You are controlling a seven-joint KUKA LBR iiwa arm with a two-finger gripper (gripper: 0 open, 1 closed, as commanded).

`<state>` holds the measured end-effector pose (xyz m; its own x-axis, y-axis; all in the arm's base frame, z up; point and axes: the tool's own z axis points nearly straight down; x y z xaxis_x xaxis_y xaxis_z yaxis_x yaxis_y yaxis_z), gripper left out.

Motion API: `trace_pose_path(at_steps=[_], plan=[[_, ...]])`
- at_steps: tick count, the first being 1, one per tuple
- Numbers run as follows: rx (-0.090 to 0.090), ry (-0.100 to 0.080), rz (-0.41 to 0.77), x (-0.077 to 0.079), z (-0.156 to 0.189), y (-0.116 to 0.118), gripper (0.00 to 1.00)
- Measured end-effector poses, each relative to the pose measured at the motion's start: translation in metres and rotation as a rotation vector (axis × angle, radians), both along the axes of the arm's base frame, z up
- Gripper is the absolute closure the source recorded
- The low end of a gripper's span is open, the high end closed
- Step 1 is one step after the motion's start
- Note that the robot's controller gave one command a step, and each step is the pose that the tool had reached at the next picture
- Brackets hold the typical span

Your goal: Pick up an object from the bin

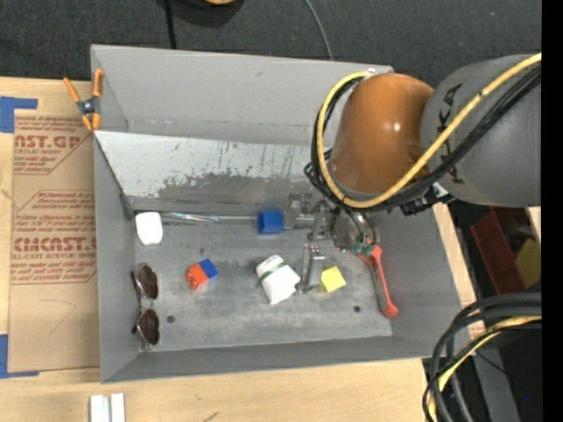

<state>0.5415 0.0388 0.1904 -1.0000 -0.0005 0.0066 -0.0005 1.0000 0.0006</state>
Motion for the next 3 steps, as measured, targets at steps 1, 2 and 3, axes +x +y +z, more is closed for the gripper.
trace_pose_path(at_steps=[1,2,3], plan=[[0.000,-0.008,-0.001,0.002,0.004,0.000,0.00],[0.000,-0.011,0.042,-0.003,-0.051,-0.001,0.00],[0.000,-0.002,0.059,-0.008,-0.109,-0.001,0.00]])
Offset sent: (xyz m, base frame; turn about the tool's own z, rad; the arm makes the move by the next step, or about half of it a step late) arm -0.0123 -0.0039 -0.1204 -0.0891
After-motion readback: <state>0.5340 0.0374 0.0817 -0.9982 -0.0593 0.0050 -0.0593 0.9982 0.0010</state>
